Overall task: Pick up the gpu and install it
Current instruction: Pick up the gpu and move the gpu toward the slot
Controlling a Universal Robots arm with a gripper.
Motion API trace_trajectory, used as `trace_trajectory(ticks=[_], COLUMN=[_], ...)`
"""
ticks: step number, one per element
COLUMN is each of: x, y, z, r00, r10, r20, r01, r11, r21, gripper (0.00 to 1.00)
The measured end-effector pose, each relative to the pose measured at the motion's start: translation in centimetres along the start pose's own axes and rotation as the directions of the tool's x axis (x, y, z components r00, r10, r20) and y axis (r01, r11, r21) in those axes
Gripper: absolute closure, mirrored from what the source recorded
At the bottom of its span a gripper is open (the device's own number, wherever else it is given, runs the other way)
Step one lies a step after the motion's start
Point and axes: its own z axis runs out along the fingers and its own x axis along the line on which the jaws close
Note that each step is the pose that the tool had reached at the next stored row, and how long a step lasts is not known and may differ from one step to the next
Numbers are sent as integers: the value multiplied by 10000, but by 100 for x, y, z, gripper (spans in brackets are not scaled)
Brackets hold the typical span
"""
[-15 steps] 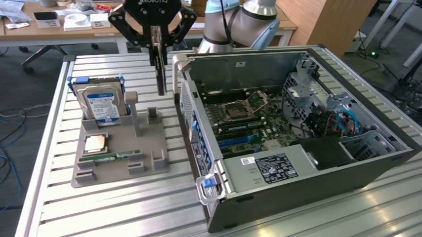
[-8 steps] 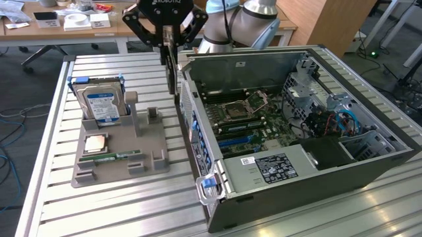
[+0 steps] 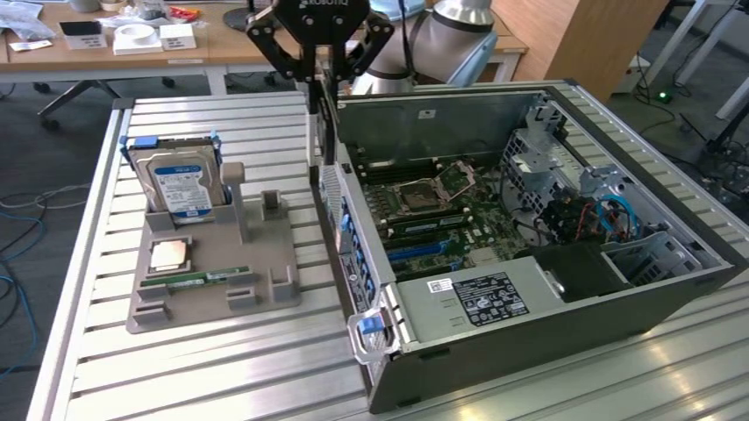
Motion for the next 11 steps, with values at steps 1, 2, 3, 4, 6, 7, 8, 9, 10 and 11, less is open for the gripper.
trace_trajectory(ticks=[1, 2, 3, 4, 6, 7, 8, 9, 10, 11], x=[-33, -66, -98, -128, -188, -218, -250, -288, -331, -371], y=[2, 3, 5, 6, 9, 11, 13, 15, 16, 18], z=[0, 1, 2, 3, 5, 5, 6, 7, 8, 10], r00=[10000, 10000, 10000, 10000, 10000, 10000, 10000, 10000, 10000, 10000], r10=[0, 1, 0, 0, -1, 0, 1, 1, 0, -1], r20=[-1, -1, -1, -1, -1, -1, -1, -1, -1, -1], r01=[0, -1, 0, 0, 1, 0, -1, -1, 0, 1], r11=[10000, 10000, 10000, 10000, 10000, 10000, 10000, 10000, 10000, 10000], r21=[0, -2, -3, -4, -5, -5, -7, -8, -10, -13], gripper=[74, 74, 74, 74, 74, 74, 74, 74, 74, 74])
